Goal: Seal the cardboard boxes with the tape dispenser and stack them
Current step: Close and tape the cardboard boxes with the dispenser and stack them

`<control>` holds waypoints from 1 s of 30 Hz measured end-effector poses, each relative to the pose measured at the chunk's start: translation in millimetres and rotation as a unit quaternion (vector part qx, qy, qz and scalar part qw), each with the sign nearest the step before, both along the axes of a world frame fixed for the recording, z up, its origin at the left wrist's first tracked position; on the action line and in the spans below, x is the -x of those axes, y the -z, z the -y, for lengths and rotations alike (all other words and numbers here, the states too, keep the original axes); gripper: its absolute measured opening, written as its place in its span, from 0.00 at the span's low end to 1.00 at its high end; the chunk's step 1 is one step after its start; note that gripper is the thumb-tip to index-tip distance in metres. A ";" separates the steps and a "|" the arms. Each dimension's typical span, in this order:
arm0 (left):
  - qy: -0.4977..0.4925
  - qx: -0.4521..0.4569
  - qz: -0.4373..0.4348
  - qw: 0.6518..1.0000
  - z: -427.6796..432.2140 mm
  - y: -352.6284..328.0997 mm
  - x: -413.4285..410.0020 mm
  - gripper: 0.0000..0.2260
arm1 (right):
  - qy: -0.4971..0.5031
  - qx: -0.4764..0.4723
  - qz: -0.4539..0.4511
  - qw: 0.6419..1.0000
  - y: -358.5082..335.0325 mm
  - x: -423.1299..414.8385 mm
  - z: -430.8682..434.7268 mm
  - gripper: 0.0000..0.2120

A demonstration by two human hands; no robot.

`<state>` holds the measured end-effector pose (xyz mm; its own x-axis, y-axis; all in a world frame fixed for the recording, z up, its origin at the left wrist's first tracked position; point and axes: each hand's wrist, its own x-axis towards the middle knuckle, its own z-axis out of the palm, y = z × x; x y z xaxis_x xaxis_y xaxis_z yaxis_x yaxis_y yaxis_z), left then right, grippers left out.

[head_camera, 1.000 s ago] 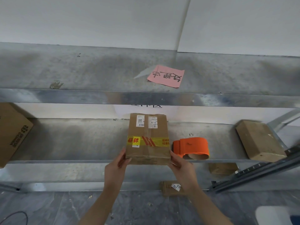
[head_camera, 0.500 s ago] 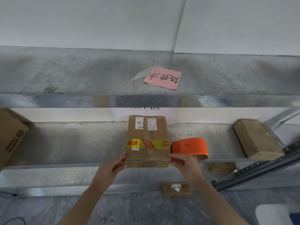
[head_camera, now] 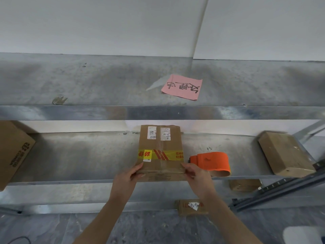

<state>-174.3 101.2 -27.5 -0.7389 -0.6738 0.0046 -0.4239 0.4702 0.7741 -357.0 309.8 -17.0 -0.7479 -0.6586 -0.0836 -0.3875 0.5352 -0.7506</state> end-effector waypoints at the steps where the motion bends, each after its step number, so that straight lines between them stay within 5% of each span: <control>1: -0.003 -0.004 -0.005 1.000 -0.4 1.6 0.4 0.20 | 0.005 0.002 -0.001 1.000 -0.7 -0.8 -0.2 0.19; 6: 0.059 -0.033 0.002 0.998 13.7 0.3 -4.4 0.30 | 0.013 0.020 0.033 0.999 -1.1 6.1 -3.6 0.19; 11: 0.008 -0.071 -0.030 0.997 3.3 2.9 -0.3 0.25 | 0.038 0.020 0.029 0.999 -0.9 3.8 2.3 0.18; 13: 0.009 -0.148 -0.039 0.988 6.5 2.6 -2.9 0.23 | 0.020 0.008 0.049 0.999 -3.5 6.8 -1.2 0.25; 16: 0.053 -0.217 -0.021 0.975 18.3 4.6 0.5 0.45 | -0.013 -0.025 0.074 0.997 -0.5 9.6 -6.6 0.40; 18: 0.087 -0.246 -0.022 0.965 19.3 5.3 7.5 0.51 | -0.021 -0.051 0.077 0.996 6.8 10.3 -3.9 0.50; 22: 0.129 -0.159 -0.015 0.979 18.5 14.9 18.2 0.53 | -0.022 -0.047 0.122 0.991 12.4 6.5 5.4 0.53; 30: 0.107 -0.151 -0.048 0.982 4.0 18.6 10.2 0.46 | -0.007 -0.014 0.127 0.992 11.4 -10.8 -3.6 0.51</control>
